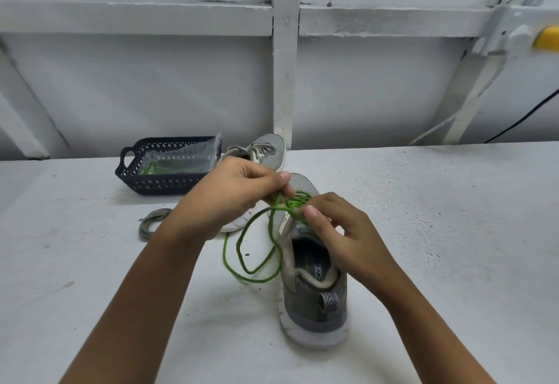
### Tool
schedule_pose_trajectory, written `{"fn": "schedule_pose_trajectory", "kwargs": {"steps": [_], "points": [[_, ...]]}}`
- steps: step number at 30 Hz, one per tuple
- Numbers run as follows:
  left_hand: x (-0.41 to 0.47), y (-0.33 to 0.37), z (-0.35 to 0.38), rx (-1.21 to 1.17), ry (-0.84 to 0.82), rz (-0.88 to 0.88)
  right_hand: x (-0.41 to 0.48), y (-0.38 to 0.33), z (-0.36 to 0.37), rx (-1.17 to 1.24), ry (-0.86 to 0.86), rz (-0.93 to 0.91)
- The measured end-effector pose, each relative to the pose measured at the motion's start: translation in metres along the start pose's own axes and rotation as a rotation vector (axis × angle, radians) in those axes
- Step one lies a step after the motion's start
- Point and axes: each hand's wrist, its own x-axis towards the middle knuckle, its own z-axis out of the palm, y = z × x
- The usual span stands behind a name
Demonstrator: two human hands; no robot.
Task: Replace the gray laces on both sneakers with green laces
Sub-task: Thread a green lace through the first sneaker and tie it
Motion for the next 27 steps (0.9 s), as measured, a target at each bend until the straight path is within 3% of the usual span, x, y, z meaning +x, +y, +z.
{"fn": "schedule_pose_trajectory", "kwargs": {"steps": [5, 8, 13, 15, 18, 21, 27], "points": [[0.008, -0.01, -0.004, -0.072, 0.039, -0.057, -0.005, -0.005, -0.005, 0.035, -0.131, 0.041], [0.014, -0.012, -0.004, -0.281, 0.047, -0.116, -0.001, -0.013, -0.005, 0.048, -0.127, 0.126], [0.025, -0.006, 0.001, -0.438, -0.041, -0.073, 0.013, -0.026, 0.003, -0.212, -0.248, 0.08], [0.031, -0.008, 0.003, -0.464, -0.02, -0.058, 0.019, -0.033, 0.006, -0.208, -0.28, 0.038], [0.036, -0.017, 0.005, -0.511, 0.011, -0.076, 0.035, -0.044, -0.001, 0.177, -0.196, 0.117], [0.031, -0.028, 0.008, -0.472, -0.096, -0.13, 0.057, -0.051, -0.019, 0.587, -0.027, 0.222], [0.023, -0.054, 0.005, -0.423, -0.188, -0.099, 0.096, -0.041, -0.039, 0.83, 0.262, 0.367]]}}
